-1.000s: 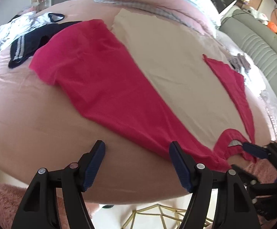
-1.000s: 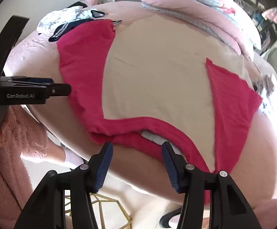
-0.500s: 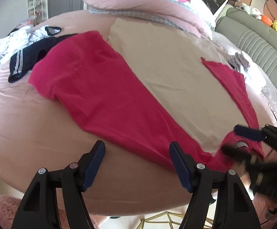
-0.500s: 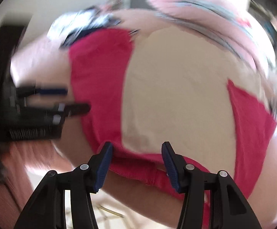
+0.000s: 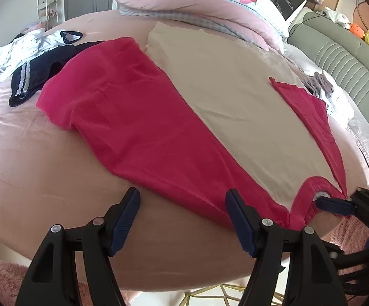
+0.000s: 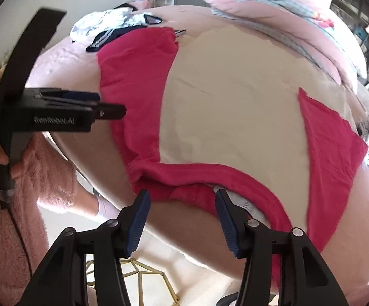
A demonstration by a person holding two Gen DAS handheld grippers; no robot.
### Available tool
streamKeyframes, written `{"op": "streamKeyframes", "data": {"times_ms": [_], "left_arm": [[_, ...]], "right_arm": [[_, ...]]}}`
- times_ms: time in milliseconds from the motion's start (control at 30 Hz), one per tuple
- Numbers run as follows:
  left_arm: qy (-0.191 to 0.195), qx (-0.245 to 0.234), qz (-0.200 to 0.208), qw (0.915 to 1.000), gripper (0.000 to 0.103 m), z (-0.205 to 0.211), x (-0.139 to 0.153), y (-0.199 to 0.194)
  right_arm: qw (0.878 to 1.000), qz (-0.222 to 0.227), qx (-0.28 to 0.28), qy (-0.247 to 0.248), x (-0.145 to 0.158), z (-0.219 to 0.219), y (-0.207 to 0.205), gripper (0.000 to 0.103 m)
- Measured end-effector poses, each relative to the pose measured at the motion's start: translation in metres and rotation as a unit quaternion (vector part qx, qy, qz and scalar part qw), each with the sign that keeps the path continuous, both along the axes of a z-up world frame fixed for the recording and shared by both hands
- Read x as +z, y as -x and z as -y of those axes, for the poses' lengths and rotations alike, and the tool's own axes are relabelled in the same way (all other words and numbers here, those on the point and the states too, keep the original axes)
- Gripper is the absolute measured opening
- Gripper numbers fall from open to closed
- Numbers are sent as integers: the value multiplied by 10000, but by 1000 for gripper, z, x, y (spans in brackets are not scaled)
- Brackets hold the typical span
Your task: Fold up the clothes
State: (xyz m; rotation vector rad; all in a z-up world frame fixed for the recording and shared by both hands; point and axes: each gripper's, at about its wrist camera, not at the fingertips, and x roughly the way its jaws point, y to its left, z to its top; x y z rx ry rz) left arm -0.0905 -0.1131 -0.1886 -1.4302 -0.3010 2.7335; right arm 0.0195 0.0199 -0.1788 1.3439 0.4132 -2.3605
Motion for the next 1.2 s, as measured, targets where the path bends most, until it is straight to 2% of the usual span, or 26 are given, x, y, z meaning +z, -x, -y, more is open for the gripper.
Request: {"op": "streamKeyframes", "data": {"times_ms": [133, 267, 400, 567, 667, 733, 800, 900, 967, 1067, 1200], "left_arm": [[-41, -10, -12, 10000, 68, 2, 0, 0], [-81, -20, -25, 10000, 68, 3, 0, 0], [-4, -31, -4, 10000, 68, 1, -1, 3], [55, -44, 5, 10000, 68, -1, -2, 4], [49, -40, 13, 10000, 68, 0, -2, 5], [52, -101, 1, 9999, 68, -2, -1, 5], [56, -163, -10, 9999, 68, -3, -1, 5], [62, -256, -28, 9996, 68, -5, 0, 5], [66, -318, -40, 9995, 68, -6, 0, 5], [71, -411, -57, 9991, 68, -8, 1, 6], [664, -800, 117, 9945, 68, -28, -7, 4]], "right_arm": [[9993, -274, 85, -258, -6, 17, 19, 52], [9991, -407, 90, -109, -7, 20, 27, 53], [9989, -223, 346, 242, -5, 11, 19, 53], [9977, -108, 662, 104, -7, 4, 6, 53], [9943, -675, 795, -230, 0, 14, 7, 53], [9922, -822, 883, -304, 2, 23, 14, 53], [9920, -667, 1024, -327, -5, 29, 23, 53], [9939, -385, 1016, 172, -5, 18, 25, 50], [9921, -209, 1105, 550, -1, 5, 18, 43], [9904, -39, 1228, 630, -5, -5, 13, 42], [9893, 233, 1085, 950, -3, -18, 12, 42]]}}
